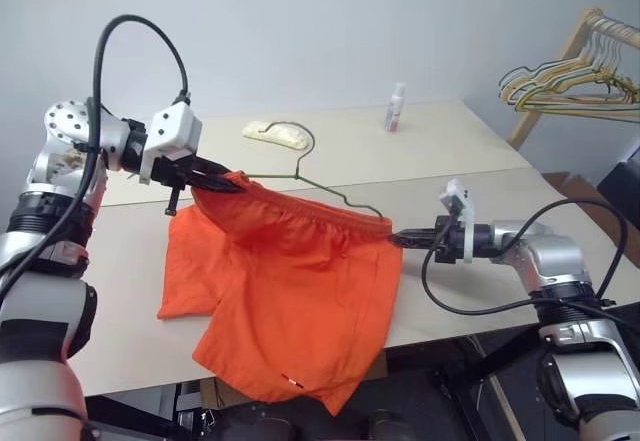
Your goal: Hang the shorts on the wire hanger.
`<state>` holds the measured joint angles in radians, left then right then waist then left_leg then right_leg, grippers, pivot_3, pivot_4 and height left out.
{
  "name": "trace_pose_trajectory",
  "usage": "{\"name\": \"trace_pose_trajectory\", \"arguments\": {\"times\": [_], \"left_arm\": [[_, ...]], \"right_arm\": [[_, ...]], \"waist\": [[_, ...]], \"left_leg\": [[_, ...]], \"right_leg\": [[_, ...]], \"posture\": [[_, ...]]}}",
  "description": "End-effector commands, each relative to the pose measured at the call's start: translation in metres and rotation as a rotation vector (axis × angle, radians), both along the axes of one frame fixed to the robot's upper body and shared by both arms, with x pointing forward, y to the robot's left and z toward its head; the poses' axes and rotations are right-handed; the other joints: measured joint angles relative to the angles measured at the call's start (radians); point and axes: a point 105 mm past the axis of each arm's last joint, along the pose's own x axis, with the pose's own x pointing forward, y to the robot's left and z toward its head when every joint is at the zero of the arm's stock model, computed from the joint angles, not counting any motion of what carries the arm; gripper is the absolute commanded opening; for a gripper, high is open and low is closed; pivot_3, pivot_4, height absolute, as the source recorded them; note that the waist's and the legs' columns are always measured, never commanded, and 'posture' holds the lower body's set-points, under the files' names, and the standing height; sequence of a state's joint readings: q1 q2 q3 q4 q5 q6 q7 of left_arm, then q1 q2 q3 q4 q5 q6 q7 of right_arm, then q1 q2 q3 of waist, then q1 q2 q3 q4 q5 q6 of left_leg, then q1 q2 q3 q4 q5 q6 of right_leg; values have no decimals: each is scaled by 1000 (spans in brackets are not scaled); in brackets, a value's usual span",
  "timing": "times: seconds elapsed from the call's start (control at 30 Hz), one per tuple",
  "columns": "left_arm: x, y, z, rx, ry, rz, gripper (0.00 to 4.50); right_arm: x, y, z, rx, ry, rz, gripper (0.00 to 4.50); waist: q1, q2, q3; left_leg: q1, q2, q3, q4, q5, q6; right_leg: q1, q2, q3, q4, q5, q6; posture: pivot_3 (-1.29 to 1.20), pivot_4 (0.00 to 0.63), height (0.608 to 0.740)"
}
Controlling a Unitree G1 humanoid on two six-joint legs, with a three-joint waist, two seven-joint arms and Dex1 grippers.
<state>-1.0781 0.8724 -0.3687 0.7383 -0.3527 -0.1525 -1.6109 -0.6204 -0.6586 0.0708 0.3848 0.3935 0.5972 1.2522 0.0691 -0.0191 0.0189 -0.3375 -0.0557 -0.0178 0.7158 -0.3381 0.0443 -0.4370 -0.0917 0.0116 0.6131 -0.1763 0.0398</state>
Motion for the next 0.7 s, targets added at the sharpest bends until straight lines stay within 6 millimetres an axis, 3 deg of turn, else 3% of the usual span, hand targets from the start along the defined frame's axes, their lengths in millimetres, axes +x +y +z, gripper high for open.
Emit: {"name": "trace_pose_trajectory", "arguments": {"times": [0.03, 0.2, 0.57, 0.7], "left_arm": [[3, 11, 11, 2, -50, 44, 0], [9, 7, 7, 13, -87, 61, 0], [17, -21, 18, -88, -236, 88, 0], [17, -24, 18, -78, -249, 90, 0]], "right_arm": [[0, -17, 13, -76, -78, -5, 22], [0, -16, 35, -157, -220, 46, 22], [4, 12, 105, -450, -724, 203, 22], [11, 21, 125, -447, -825, 187, 22]], "waist": [[0, 0, 0], [0, 0, 0], [0, 0, 0], [0, 0, 0]], "left_leg": [[0, 0, 0, 0, 0, 0], [0, 0, 0, 0, 0, 0], [-1, 1, 0, 0, 0, 0], [-1, 0, 0, 0, 0, -1]], "right_leg": [[0, 0, 0, 0, 0, 0], [0, 0, 0, 0, 0, 0], [-1, 0, 0, 0, 0, 0], [-1, 0, 0, -1, 0, 0]], "posture": [[206, 0, 740], [200, 0, 740], [179, 0, 740], [187, 0, 740]]}}
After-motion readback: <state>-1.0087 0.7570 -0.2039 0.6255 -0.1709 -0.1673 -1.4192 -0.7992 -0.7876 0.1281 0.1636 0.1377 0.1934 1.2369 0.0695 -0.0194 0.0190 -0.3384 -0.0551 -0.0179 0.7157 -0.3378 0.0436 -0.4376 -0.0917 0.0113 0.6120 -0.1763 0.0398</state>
